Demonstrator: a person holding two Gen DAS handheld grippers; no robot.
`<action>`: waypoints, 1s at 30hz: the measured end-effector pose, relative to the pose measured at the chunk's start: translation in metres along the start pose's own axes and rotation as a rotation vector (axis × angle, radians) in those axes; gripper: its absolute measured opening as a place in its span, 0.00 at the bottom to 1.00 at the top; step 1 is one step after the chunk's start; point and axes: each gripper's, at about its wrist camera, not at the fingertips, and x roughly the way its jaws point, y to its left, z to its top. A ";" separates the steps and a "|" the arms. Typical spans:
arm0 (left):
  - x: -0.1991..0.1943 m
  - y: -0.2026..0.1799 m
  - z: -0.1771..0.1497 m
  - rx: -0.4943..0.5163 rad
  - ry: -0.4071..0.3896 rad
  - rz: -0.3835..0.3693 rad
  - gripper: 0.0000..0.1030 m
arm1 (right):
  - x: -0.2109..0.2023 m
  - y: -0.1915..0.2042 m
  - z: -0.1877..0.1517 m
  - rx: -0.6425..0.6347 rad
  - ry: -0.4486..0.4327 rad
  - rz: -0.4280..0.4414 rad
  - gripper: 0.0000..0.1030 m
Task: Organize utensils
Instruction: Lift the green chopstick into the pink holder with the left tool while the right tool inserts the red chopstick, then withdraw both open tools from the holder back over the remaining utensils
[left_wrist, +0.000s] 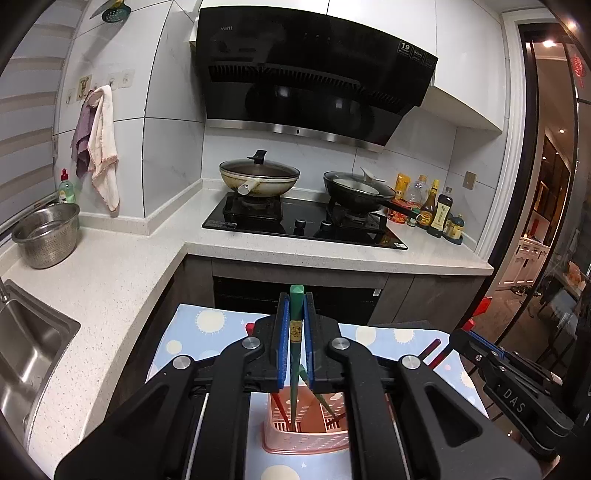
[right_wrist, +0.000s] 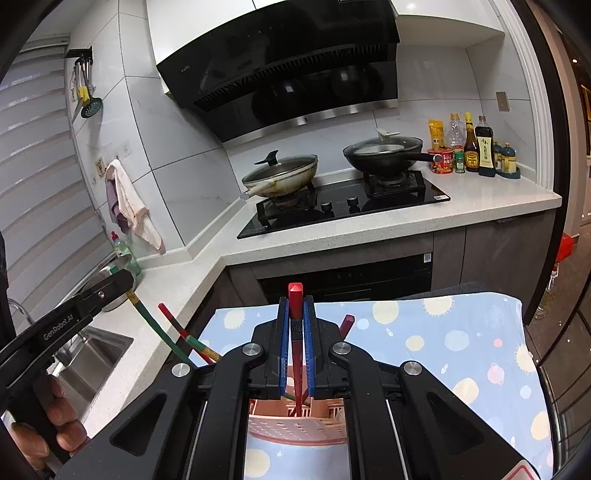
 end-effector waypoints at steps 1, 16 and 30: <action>0.001 0.000 0.000 -0.002 0.003 -0.001 0.07 | 0.001 -0.001 -0.001 0.001 0.002 -0.003 0.07; 0.003 0.007 -0.010 -0.033 0.017 0.049 0.36 | -0.003 -0.001 -0.009 -0.004 0.001 -0.012 0.23; -0.013 0.007 -0.024 -0.024 0.034 0.059 0.36 | -0.023 0.003 -0.022 -0.026 0.014 -0.011 0.23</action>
